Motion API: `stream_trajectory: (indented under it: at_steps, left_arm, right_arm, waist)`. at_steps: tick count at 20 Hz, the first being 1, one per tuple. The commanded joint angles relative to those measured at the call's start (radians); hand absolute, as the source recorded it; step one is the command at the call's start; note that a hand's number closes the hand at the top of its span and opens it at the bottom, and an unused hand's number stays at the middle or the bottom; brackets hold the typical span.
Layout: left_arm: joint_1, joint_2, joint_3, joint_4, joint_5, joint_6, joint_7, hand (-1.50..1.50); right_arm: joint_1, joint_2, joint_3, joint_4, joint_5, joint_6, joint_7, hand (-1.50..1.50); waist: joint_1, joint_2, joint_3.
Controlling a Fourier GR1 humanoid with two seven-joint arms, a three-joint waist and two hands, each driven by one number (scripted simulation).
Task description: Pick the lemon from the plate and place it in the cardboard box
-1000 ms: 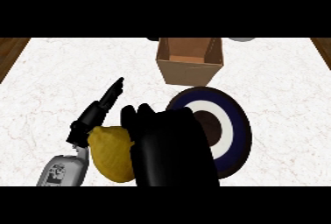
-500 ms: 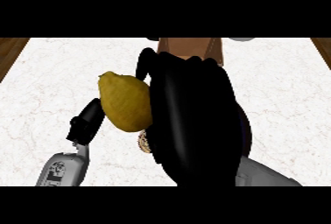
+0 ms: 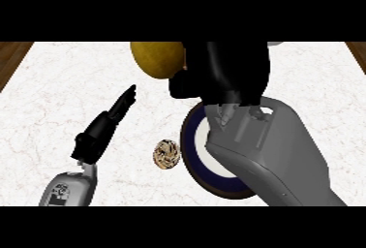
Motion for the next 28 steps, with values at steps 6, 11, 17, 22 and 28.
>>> stream_trajectory:
  at_steps: [6, 11, 17, 22, 28]
  left_arm:
    - [-0.018, -0.011, -0.002, -0.034, 0.0, -0.004, 0.027, 0.0]
    - [-0.021, -0.029, -0.018, 0.011, -0.019, 0.005, 0.002, 0.0]
    - [-0.034, -0.053, -0.026, 0.043, -0.035, 0.023, -0.021, 0.0]
    - [-0.009, 0.005, 0.01, 0.015, 0.004, -0.034, -0.02, 0.0]
    - [-0.004, -0.033, -0.012, -0.004, -0.024, 0.006, -0.007, 0.0]
  right_arm:
    - [-0.107, -0.021, -0.115, 0.279, 0.069, -0.088, -0.086, 1.5]
    - [-0.08, -0.048, -0.133, 0.527, 0.09, -0.225, -0.254, 1.5]
    - [-0.126, -0.033, -0.182, 0.738, 0.101, -0.315, -0.331, 1.5]
    - [-0.051, 0.006, -0.283, 0.846, 0.004, -0.45, -0.322, -1.5]
    - [-0.115, 0.006, -0.345, 0.99, -0.095, -0.495, -0.449, -1.5]
  waist:
    - [0.001, 0.0, 0.0]
    - [0.009, 0.004, 0.0]
    - [0.008, 0.006, 0.0]
    - [0.023, 0.01, 0.0]
    - [0.016, 0.005, 0.0]
